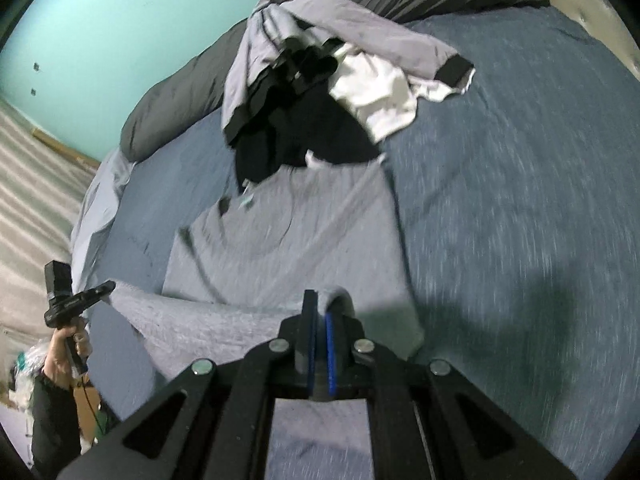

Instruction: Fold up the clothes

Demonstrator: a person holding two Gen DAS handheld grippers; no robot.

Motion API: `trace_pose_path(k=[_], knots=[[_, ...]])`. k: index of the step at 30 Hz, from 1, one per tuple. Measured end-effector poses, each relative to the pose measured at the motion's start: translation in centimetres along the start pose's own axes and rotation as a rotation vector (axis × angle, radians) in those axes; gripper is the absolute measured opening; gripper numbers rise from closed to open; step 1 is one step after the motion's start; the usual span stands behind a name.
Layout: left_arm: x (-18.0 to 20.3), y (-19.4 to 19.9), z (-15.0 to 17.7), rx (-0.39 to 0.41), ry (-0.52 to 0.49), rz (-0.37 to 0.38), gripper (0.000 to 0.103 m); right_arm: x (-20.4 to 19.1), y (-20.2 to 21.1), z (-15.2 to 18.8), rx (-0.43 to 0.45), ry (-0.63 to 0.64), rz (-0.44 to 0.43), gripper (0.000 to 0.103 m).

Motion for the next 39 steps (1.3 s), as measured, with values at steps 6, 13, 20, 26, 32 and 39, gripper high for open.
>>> trace_pose_path(k=[6, 13, 20, 26, 32, 39], knots=[[-2.1, -4.1, -4.2, 0.011, 0.010, -0.031, 0.006, 1.2, -3.7, -4.9, 0.030, 0.017, 0.047, 0.003], [-4.3, -8.6, -6.5, 0.043, 0.028, -0.074, 0.006, 2.0, -8.1, -8.1, 0.082, 0.049, 0.097, 0.003], [-5.9, -11.8, -6.0, 0.025, 0.043, -0.114, 0.010, 4.5, -11.5, -7.8, 0.079, 0.024, 0.169, 0.003], [-6.7, -9.9, -6.1, 0.066, 0.071, -0.119, 0.046, 4.9, -10.4, -7.5, 0.138, 0.013, 0.174, 0.011], [-6.9, -6.9, -4.4, 0.046, 0.041, -0.120, 0.046, 6.0, -6.5, -7.0, 0.186, -0.029, 0.205, 0.046], [-5.5, -4.5, 2.5, -0.051, 0.014, -0.073, 0.046, 5.6, -5.2, 0.7, 0.006, 0.022, 0.145, 0.046]])
Point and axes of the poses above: each gripper's, at about its wrist camera, not at the fingertips, and y roughly against the way its jaws point, x to its right, z to its underside, the point moved 7 cm from there along -y, roughly the way its jaws point, and after that the axes turned 4 degrees about x, right-handed, at the moved point
